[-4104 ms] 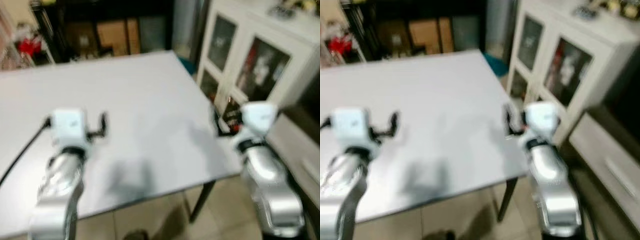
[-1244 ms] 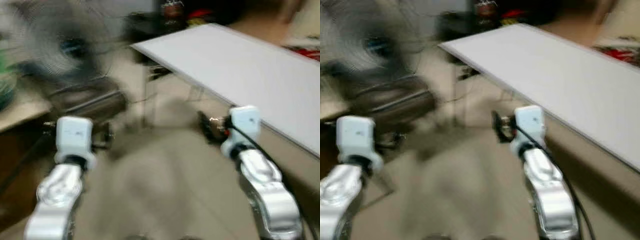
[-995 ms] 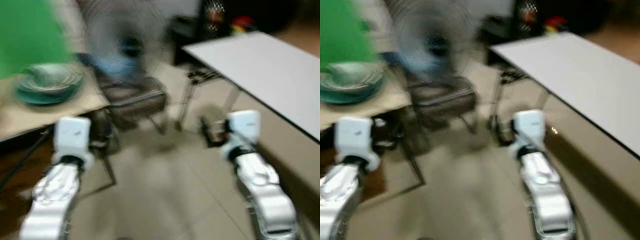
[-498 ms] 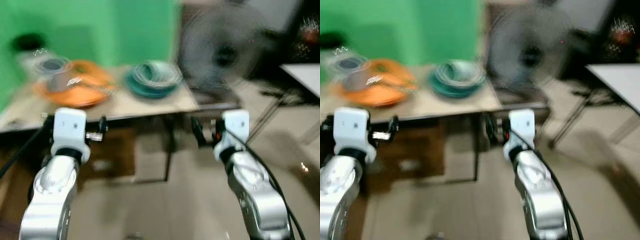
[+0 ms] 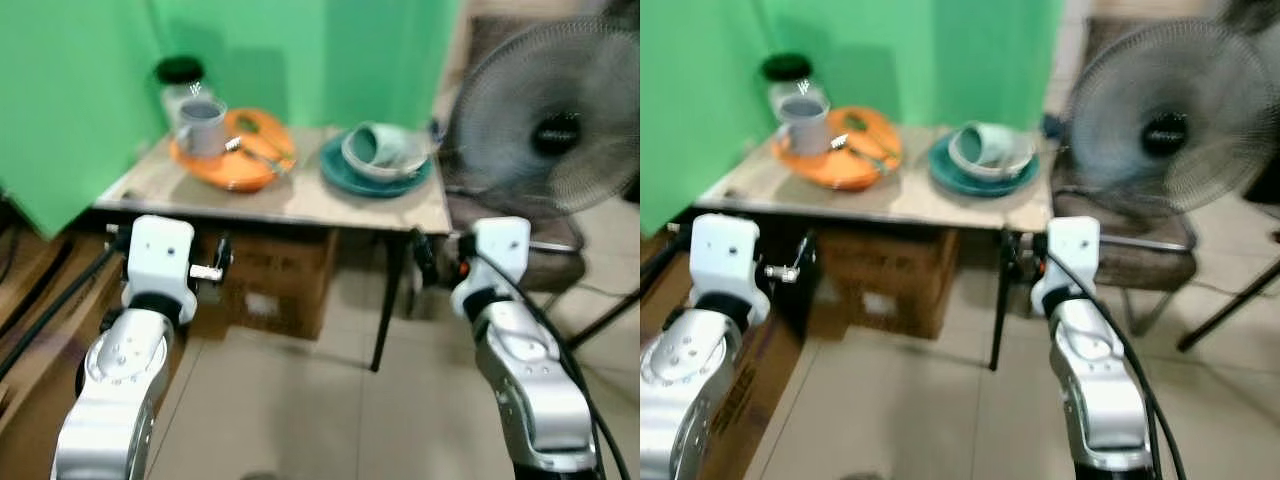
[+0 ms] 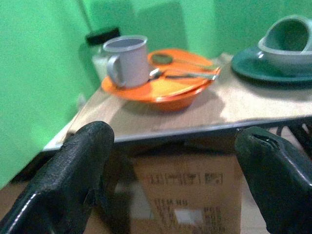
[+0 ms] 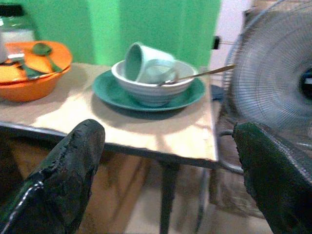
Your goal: Setting the table
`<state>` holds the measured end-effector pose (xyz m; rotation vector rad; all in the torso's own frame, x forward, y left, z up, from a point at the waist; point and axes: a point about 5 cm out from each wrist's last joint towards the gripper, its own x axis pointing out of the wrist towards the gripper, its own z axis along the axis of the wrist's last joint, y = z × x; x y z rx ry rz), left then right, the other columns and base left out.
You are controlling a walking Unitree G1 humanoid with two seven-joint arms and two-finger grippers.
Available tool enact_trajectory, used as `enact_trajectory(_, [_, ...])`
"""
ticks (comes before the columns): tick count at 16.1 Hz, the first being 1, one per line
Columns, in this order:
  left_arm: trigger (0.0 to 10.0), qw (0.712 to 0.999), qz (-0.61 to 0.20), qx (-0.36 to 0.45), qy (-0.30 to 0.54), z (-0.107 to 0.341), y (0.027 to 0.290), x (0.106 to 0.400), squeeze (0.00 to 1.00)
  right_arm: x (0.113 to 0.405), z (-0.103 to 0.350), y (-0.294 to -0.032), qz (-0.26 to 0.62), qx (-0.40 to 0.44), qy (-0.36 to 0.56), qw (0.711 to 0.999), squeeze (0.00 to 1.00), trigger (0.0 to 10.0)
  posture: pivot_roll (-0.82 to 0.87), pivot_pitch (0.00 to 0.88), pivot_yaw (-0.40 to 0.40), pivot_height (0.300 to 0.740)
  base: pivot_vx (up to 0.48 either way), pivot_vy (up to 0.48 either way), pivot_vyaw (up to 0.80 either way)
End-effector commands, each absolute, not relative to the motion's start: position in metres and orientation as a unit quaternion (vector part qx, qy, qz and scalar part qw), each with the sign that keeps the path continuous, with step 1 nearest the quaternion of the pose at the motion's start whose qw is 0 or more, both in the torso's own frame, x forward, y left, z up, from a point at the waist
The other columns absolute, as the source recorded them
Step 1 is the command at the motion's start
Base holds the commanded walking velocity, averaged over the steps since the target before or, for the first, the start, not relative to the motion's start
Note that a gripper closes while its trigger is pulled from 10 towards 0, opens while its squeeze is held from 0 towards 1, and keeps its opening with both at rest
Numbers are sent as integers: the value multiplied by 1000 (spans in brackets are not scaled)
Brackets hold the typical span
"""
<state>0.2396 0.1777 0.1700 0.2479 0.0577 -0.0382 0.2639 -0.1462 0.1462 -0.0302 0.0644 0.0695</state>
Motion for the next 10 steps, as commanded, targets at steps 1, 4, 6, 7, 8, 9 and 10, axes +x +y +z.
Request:
enact_trajectory(1, [10000,991,-23,128,36,167,179,240,0,263,146,-142,34,-3,32,999,1000,10000,92,0,53,740,0,-480,800])
enact_trajectory(4, [10000,992,-49,112,44,160,169,236,0,264,143,-143,21,-24,59,998,0,10000,86,0,52,740,0,-160,0])
enact_trajectory(6, [10000,990,-56,113,58,155,166,233,0,263,143,-147,9,-19,44,999,0,10000,85,0,49,740,0,0,0])
enact_trajectory(7, [10000,989,-60,111,73,150,167,231,0,261,143,-148,12,0,36,999,0,10000,83,0,49,740,0,0,0])
enact_trajectory(8, [10000,989,-59,108,77,148,168,230,0,261,144,-149,10,6,36,999,0,10000,83,0,49,740,0,0,0])
enact_trajectory(9, [10000,990,-56,112,66,151,169,232,0,262,145,-152,-4,-5,31,999,0,10000,83,0,49,740,0,0,0])
enact_trajectory(10, [10000,990,-57,118,56,153,169,234,0,263,145,-155,-18,-19,36,999,0,10000,81,0,53,740,0,0,0])
